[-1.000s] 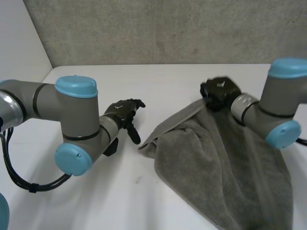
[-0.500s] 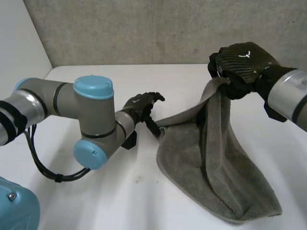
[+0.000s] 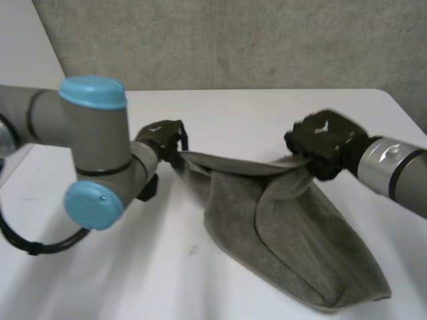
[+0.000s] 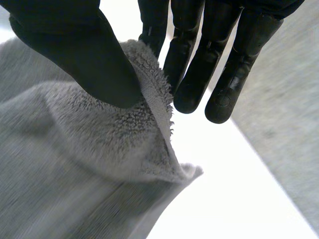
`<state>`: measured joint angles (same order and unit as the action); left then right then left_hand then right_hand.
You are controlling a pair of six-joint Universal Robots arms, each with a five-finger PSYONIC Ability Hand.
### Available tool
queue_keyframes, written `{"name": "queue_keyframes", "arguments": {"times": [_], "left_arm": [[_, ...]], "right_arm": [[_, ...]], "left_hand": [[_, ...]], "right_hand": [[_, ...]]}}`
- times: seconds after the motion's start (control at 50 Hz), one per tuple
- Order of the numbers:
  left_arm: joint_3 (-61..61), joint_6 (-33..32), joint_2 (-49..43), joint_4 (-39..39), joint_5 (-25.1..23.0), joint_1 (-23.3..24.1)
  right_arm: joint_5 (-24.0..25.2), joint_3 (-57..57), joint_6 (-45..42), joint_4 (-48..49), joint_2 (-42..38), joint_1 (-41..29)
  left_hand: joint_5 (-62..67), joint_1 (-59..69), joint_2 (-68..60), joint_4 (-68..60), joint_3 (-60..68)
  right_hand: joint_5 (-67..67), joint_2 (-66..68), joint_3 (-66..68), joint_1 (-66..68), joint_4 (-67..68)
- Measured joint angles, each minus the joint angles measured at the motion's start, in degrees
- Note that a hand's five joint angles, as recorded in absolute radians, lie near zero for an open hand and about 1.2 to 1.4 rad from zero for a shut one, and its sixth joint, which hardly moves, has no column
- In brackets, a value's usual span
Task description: Fold the towel.
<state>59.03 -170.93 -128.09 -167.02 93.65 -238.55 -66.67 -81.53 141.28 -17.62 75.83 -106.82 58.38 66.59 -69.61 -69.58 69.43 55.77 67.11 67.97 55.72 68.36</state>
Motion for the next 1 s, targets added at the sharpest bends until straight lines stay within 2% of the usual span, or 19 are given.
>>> {"name": "queue_keyframes", "arguments": {"times": [0.14,0.24,0.26,0.32,0.42,0.5,0.54,0.7,0.72,0.76,0.78,0.88,1.0], "left_arm": [[-0.83,-11.01,3.05,3.97,0.38,-2.13],[-7.06,-17.73,2.65,2.76,0.36,-3.23],[-10.18,-18.78,2.02,1.43,0.37,-3.38],[-16.65,-19.78,0.81,-2.1,0.54,-3.52],[-28.49,-19.93,-0.46,-13.36,2.31,-3.56],[-30.35,-19.51,1.36,-22.72,5.16,-3.49],[-28.16,-19.4,2.89,-25.37,6.15,-3.46],[-9.61,-19.51,8.39,-26.79,6.26,-3.84],[-1.78,-19.61,9.71,-26.28,5.57,-4.44],[0.75,-19.64,10.06,-26.13,5.32,-4.67],[7.92,-19.76,10.97,-25.84,4.48,-5.36],[24.65,-20.45,11.91,-25.72,1.4,-6.81],[34.98,-22.38,11.83,-25.69,-0.93,-6.77]], "right_arm": [[-2.59,4.01,-6.38,-3.12,-7.85,-1.7],[-6.84,12.35,-6.69,0.64,-13.01,-4.16],[-9.46,16.71,-6.04,4.69,-14.31,-5.0],[-13.38,21.9,-4.74,12.81,-15.03,-5.72],[-20.33,26.7,-1.7,36.32,-11.92,-6.28],[-21.57,23.78,-0.64,46.67,-8.01,-6.37],[-20.96,21.21,-0.46,47.61,-6.7,-6.42],[-16.56,9.87,-0.96,36.66,-4.66,-6.53],[-15.59,7.22,-1.29,30.13,-5.09,-6.52],[-15.33,6.33,-1.4,27.77,-5.39,-6.52],[-14.71,4.05,-1.72,20.89,-6.68,-6.54],[-13.59,-0.53,-2.17,6.33,-11.61,-6.65],[-9.53,-3.81,-0.68,2.92,-14.69,-6.33]], "left_hand": [[0.33,0.58,-0.1,-0.12,0.05],[0.65,1.16,-0.14,-0.15,0.15],[0.7,1.19,-0.15,-0.15,0.19],[0.71,1.44,-0.15,-0.15,0.19],[0.81,1.44,-0.15,-0.16,0.24],[0.81,1.44,-0.15,-0.16,0.24],[0.81,1.47,-0.15,-0.16,0.24],[0.89,1.79,-0.15,-0.16,0.24],[0.89,1.8,-0.15,-0.16,0.24],[0.9,1.8,-0.15,-0.16,0.25],[0.9,1.8,-0.15,-0.16,0.25],[1.08,2.39,-0.18,-0.17,0.25],[1.08,2.41,-0.19,-0.17,0.25]], "right_hand": [[0.08,0.0,0.0,0.0,0.0],[0.1,0.0,0.0,-0.01,0.0],[0.1,0.0,0.0,0.0,0.0],[0.1,0.0,0.0,0.0,0.0],[0.1,0.01,0.0,0.0,0.0],[0.11,0.01,0.0,0.0,0.0],[0.11,0.01,0.0,0.0,0.0],[0.21,0.01,0.16,0.0,0.0],[0.25,0.01,0.17,0.0,0.0],[0.25,0.01,0.17,0.0,0.0],[0.26,0.01,0.17,0.0,0.0],[0.52,0.58,0.16,0.0,0.01],[0.64,-0.04,-0.63,0.0,-0.98]]}}
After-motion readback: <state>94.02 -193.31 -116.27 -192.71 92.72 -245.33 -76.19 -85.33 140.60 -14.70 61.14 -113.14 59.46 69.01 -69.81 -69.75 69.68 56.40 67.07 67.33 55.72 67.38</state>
